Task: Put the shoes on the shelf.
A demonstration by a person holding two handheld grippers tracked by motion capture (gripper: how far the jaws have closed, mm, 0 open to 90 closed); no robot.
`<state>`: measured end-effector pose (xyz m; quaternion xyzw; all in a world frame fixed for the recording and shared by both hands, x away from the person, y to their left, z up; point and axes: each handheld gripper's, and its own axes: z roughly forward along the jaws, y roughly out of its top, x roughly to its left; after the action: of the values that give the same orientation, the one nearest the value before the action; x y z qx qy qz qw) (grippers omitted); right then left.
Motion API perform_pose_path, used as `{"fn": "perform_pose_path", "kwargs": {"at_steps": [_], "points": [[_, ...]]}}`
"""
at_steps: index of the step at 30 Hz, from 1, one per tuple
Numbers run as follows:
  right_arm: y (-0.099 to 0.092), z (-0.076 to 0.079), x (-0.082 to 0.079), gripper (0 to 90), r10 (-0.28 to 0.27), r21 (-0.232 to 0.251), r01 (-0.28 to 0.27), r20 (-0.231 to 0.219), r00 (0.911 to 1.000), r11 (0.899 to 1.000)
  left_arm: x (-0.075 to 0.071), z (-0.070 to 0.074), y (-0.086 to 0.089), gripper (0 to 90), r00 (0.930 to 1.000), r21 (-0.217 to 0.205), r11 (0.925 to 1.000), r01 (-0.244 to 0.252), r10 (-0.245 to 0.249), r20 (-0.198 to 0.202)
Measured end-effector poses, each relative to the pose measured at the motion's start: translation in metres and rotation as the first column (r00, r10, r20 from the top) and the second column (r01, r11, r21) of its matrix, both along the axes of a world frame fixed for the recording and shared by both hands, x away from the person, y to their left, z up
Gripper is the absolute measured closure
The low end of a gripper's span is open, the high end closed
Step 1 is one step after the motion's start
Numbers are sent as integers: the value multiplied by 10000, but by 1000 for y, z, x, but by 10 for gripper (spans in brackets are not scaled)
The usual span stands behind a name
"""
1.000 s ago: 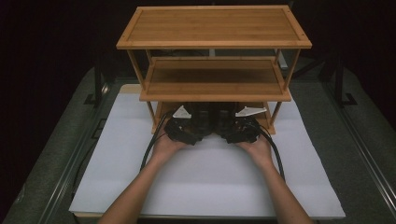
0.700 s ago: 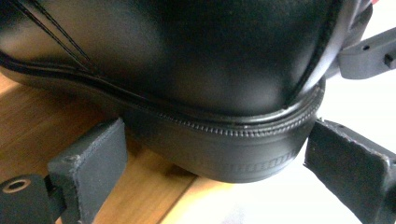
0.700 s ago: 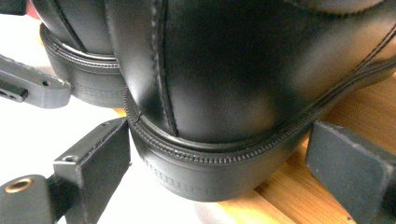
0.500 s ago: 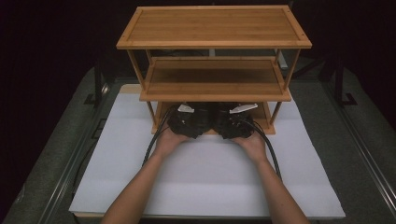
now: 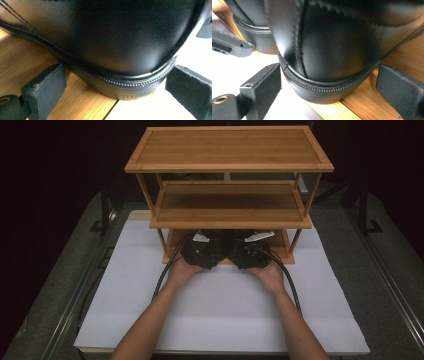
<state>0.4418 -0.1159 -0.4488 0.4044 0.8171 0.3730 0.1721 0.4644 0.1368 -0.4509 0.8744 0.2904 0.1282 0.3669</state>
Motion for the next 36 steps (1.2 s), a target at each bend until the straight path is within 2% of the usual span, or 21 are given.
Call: {"fn": "perform_pose_path", "kwargs": {"at_steps": [4, 6, 8, 11, 12, 16, 18, 19, 20, 21, 24, 26, 28, 32, 33, 36], "points": [[-5, 5, -1, 25, -134, 223, 134, -7, 9999, 9997, -2, 5, 3, 34, 10000, -7, 10000, 8, -8, 83], [-9, 7, -3, 23, -197, 315, 195, 43, 9998, 9993, -2, 6, 7, 34, 10000, -165, 9999, -16, 17, 54], [-13, 9, -6, 23, -406, 365, 409, -92, 9991, 9985, -3, 7, 10, 33, 9998, -204, 9997, -151, 153, 103], [-19, 11, -10, 6, -430, 445, 429, 24, 9991, 9981, -5, 10, 14, 33, 9998, -190, 9997, -139, 141, 129], [-20, 12, -14, 6, -639, 579, 652, -239, 9977, 9962, -6, 11, 16, 33, 9998, -254, 9996, -138, 141, 133], [-30, 15, -22, 6, -611, 600, 604, 98, 9981, 9964, -14, 18, 22, 33, 9999, -328, 9994, -108, 111, 100], [-36, 17, -28, 6, -691, 533, 682, 145, 9975, 9962, -19, 21, 25, 33, 10000, -222, 9998, -11, 12, 30], [-39, 17, -31, 6, -717, 576, 706, 170, 9973, 9958, -21, 23, 27, 33, 9998, -153, 9998, -147, 149, 98], [-42, 18, -35, 6, -764, 594, 751, 189, 9969, 9954, -24, 24, 30, 33, 9999, -95, 10000, 1, 0, 113], [-46, 18, -38, 6, -761, 587, 749, 178, 9969, 9955, -28, 25, 32, 34, 10000, -118, 9999, -21, 22, 68], [-57, 18, -50, 6, -788, 560, 774, 232, 9966, 9954, -36, 30, 43, 33, 9996, 32, 9999, 122, -123, 260], [-64, 19, -58, 6, -796, 613, 777, 280, 9964, 9951, -46, 32, 51, 34, 9994, -161, 9999, 25, -19, 334], [-72, 20, -67, 6, -833, 687, 810, 316, 9960, 9943, -55, 33, 58, 35, 9992, -137, 9999, 62, -57, 389], [-86, 21, -85, 6, -917, 782, 893, 282, 9954, 9929, -76, 34, 78, 35, 9992, -198, 9998, -53, 60, 394], [-90, 22, -90, 6, -873, 729, 842, 401, 9954, 9938, -82, 33, 83, 35, 9992, -314, 9994, -171, 182, 360], [-100, 23, -103, 6, -892, 647, 865, 402, 9952, 9941, -99, 33, 101, 35, 9985, -169, 9993, -337, 344, 434]]}}
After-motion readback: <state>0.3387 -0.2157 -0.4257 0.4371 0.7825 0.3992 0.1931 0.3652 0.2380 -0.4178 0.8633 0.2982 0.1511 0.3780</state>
